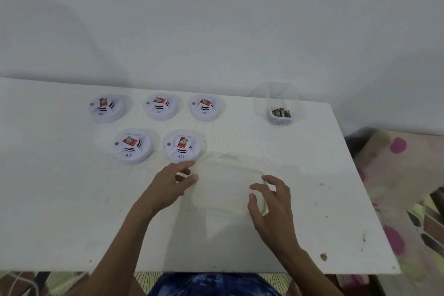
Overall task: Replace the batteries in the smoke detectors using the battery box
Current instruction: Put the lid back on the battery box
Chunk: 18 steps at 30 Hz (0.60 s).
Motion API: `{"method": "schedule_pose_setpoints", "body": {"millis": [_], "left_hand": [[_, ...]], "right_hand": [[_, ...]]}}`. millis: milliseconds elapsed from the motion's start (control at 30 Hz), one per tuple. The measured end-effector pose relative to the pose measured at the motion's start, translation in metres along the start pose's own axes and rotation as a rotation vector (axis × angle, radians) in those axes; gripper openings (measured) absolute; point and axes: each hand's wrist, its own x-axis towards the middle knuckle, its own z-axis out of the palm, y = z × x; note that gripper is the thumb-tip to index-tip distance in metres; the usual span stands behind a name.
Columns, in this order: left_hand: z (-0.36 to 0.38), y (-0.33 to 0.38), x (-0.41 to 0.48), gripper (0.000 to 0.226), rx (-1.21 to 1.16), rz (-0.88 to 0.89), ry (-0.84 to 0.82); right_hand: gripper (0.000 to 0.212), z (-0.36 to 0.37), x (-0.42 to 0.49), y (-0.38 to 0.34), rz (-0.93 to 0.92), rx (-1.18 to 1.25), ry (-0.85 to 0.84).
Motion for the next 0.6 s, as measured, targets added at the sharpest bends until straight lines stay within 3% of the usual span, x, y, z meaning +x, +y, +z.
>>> {"method": "schedule_pose_setpoints", "body": {"millis": [267,433,600], "left_hand": [[0.003,0.007,0.002,0.032,0.173,0.022,0.131],[0.004,0.006,0.006,0.042,0.193,-0.021,0.072],[0.002,0.002,0.008,0.045,0.097,-0.041,0.022]], "right_hand": [[0.022,0.002,0.008,-0.017,0.355,0.235,0.001],[0.025,0.001,0.014,-0.015,0.435,0.303,-0.052],[0.026,-0.004,0.017,-0.005,0.386,0.283,-0.125]]}}
